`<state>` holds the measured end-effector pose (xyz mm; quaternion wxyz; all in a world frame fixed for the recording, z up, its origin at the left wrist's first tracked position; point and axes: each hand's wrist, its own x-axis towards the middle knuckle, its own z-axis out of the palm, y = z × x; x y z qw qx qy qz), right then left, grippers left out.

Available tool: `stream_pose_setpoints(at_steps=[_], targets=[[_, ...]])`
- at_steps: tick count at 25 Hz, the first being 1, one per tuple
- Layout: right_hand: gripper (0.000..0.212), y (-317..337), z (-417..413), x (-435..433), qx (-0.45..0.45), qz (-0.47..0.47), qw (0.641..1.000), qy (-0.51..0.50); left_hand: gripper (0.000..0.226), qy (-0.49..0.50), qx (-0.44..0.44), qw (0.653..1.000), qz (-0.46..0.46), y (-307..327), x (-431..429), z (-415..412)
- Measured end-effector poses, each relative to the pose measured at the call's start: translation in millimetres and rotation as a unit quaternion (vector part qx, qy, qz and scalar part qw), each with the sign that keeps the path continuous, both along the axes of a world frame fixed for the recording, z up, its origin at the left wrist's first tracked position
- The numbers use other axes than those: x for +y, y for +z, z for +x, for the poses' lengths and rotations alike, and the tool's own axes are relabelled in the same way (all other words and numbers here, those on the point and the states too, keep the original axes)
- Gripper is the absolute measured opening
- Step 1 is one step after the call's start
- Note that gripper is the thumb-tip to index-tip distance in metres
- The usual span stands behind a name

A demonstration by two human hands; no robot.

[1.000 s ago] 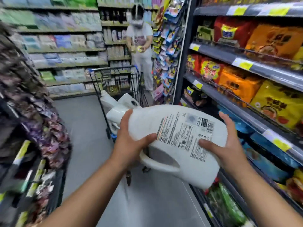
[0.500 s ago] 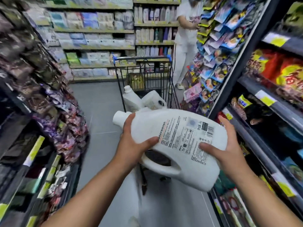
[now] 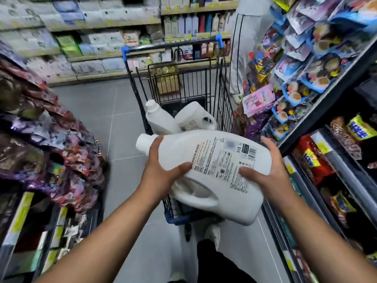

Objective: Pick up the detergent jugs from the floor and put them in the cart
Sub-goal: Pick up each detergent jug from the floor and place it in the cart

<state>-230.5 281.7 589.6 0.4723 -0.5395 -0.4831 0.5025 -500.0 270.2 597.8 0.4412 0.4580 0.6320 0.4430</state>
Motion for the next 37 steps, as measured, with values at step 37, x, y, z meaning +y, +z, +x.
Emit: stream_pose_setpoints(at_steps=[37], targets=[[0.086,-114.6,-42.6,272.5,-0.34,-0.096,0.9,0.256,0.076,0.139,0.127,0.972,-0.137,-122.6,184.1,-5.0]])
